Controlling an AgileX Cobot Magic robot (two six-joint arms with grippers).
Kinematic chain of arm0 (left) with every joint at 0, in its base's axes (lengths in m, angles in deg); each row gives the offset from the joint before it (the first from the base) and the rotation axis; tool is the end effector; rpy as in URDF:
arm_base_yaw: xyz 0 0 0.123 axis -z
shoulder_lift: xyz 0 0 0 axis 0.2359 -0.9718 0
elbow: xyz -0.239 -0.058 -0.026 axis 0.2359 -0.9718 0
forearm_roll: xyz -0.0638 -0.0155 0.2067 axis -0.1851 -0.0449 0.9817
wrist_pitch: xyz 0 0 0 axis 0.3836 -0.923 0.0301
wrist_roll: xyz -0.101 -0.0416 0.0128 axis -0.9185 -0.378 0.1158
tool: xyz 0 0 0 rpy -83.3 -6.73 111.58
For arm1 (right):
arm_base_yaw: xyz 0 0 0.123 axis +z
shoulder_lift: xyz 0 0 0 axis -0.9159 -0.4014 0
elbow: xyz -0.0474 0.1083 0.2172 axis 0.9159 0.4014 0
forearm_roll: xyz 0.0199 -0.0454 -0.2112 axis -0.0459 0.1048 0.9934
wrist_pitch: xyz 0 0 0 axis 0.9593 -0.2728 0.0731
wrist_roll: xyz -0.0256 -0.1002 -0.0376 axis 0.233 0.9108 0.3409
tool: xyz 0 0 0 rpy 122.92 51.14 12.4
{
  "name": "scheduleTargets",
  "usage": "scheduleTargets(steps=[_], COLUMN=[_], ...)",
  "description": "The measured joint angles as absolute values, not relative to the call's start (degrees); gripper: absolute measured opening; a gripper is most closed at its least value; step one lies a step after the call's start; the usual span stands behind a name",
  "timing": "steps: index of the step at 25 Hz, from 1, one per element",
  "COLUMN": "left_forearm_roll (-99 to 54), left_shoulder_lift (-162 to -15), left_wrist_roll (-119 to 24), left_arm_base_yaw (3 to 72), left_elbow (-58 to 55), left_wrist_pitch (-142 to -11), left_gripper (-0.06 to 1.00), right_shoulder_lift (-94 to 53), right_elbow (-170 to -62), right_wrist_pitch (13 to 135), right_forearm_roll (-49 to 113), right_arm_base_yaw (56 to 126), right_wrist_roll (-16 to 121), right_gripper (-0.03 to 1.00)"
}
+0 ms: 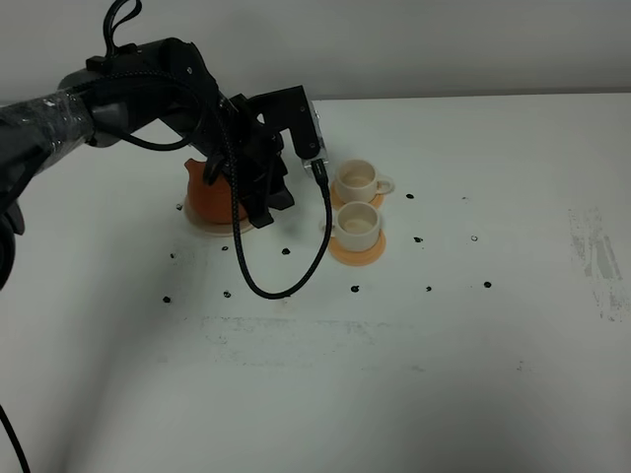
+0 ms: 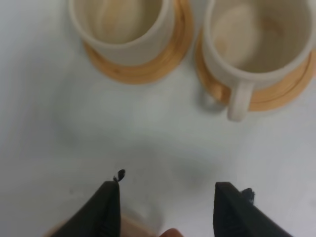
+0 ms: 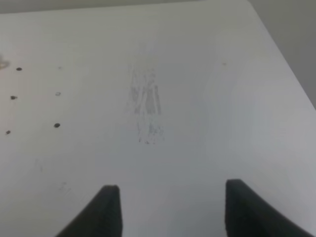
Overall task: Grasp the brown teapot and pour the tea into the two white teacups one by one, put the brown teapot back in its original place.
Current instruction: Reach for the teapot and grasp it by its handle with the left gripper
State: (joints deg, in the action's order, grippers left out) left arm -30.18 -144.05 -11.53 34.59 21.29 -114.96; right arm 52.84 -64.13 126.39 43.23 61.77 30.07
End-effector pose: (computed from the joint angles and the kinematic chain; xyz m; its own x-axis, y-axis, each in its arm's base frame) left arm 0.4039 -0.1833 0.1374 -0.1187 0.8865 -0.4472 0.9348 0.2516 0.2506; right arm 0.0178 -0.0073 0.2485 -0.4702 0.0003 -0.8826 0.1095 0.9923 -0.0580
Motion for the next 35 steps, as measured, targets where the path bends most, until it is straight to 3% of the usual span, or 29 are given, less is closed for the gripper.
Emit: scheduleTargets(steps=[35], left_forearm_roll=[-26.38], left_shoulder_lift=[-144.88], left_wrist_roll=[-17.7], left_arm_base_yaw=[34.04], left_elbow=[21.24], left_wrist_pitch=[-125.55], left_gripper=[0.44], right_shoulder_lift=[52.84], right_elbow=[-64.13], right_wrist_pitch=[126.39], right_forearm_roll=[43.23], right_arm_base_yaw=[61.77], right_wrist_roll=[30.07], right_gripper=[0.45])
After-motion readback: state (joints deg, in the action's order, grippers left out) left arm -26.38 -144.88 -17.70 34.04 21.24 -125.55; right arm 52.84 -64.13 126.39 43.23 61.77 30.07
